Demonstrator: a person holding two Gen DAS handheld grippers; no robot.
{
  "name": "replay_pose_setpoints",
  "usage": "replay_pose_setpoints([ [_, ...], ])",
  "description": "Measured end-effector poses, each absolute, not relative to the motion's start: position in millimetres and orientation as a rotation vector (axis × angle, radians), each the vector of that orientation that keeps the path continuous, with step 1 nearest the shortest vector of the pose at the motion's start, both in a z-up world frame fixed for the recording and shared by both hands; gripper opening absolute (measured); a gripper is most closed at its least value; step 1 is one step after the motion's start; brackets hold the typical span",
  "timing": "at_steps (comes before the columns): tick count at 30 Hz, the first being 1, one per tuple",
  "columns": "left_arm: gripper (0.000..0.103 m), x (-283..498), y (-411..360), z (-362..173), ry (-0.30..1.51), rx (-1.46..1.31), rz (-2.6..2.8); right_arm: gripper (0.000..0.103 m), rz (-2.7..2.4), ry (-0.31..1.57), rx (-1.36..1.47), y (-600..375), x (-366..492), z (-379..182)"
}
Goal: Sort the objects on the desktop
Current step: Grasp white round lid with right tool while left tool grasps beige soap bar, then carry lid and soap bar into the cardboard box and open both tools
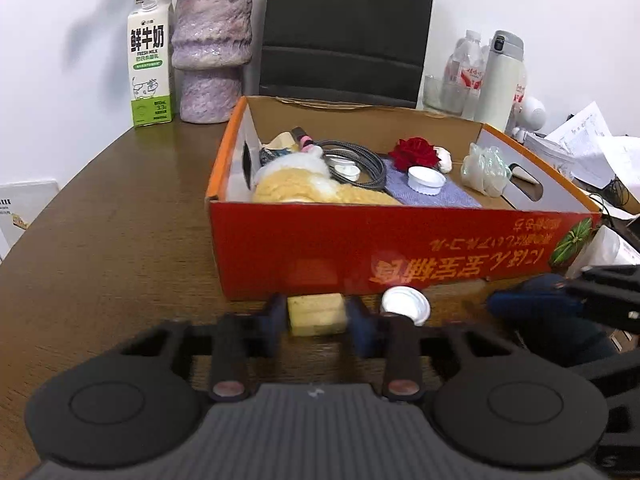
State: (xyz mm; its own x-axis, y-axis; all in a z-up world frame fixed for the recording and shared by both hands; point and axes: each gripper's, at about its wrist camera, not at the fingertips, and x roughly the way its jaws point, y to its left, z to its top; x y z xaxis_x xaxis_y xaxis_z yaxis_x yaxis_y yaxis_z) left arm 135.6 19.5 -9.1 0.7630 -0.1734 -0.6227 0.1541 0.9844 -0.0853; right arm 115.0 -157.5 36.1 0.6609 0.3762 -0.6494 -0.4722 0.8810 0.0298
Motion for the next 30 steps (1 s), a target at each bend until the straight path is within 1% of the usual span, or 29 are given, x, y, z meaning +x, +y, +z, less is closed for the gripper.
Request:
replay_pose_setpoints([
  [7, 0.033, 101, 62, -2, 0.669, -0.164, -0.104, 0.054, 0.456, 0.745, -0.137, -131, 139, 29],
  [9, 0.033, 89, 68, 1, 0.661, -0.177, -0.089, 0.052, 0.434, 0.751, -0.133, -124, 145, 27],
  [11, 0.033, 79, 70, 1, 0.667, -0.167, -0.079, 0.044, 0.400, 0.738, -0.151, -117, 146, 26],
  [12, 0.033, 75, 70, 1, 0.674, -0.166, -0.076, 0.028, 0.398, 0.734, -0.146, -115, 145, 25],
  [18, 0.033, 35, 58, 5, 0.679, -0.154, -0.114, 0.027, 0.427, 0.724, -0.064, -131, 125, 29],
  [24, 0.033, -10, 27, 6, 0.689, -0.125, -0.173, 0.027, 0.409, 0.664, -0.016, -180, 53, 43],
  [30, 0.033, -43, 2, 6, 0.696, -0.094, -0.205, 0.027, 0.311, 0.571, -0.074, -225, -17, 58],
])
